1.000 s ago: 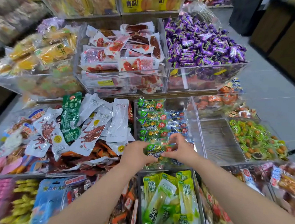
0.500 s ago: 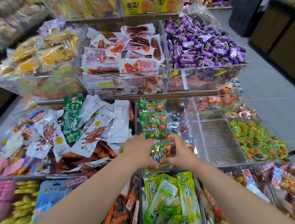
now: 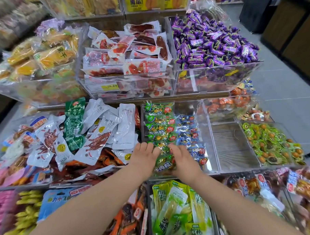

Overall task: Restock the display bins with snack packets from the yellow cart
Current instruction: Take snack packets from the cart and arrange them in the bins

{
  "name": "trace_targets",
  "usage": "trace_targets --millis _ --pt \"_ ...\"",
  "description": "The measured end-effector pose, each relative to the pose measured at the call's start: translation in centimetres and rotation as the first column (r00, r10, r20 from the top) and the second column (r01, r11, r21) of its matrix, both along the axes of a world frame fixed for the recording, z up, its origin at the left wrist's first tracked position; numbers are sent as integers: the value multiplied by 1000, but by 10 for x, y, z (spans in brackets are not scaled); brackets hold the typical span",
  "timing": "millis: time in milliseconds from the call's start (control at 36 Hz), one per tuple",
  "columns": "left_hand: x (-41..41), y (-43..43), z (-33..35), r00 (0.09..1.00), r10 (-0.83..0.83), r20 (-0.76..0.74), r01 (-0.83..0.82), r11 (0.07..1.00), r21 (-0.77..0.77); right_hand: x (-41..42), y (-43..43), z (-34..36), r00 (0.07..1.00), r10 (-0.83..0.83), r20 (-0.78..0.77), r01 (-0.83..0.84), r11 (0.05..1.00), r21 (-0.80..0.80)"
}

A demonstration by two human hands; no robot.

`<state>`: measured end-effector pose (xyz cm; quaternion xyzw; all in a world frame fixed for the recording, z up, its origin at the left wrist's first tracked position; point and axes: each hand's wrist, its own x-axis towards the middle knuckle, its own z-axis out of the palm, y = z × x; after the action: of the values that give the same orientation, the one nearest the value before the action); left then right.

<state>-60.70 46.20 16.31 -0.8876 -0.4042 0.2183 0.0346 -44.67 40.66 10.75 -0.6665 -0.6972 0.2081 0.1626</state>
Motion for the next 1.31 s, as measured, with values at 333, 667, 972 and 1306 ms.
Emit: trace_targets --millis 333,667,972,1306 --pt "12 12 9 991 111 79 -113 993 18 8 -4 11 934 -56 -352 -13 981 -191" --pt "7 31 14 996 5 84 -2 999 -40 33 41 36 704 -397 -589 301 918 -260" --pt "19 52 20 997 -51 -60 50 999 -11 9 79 35 745 -471 -473 226 844 -486" --pt "18 60 14 998 -23 -64 14 991 -136 30 115 36 621 -525 -581 285 843 -456"
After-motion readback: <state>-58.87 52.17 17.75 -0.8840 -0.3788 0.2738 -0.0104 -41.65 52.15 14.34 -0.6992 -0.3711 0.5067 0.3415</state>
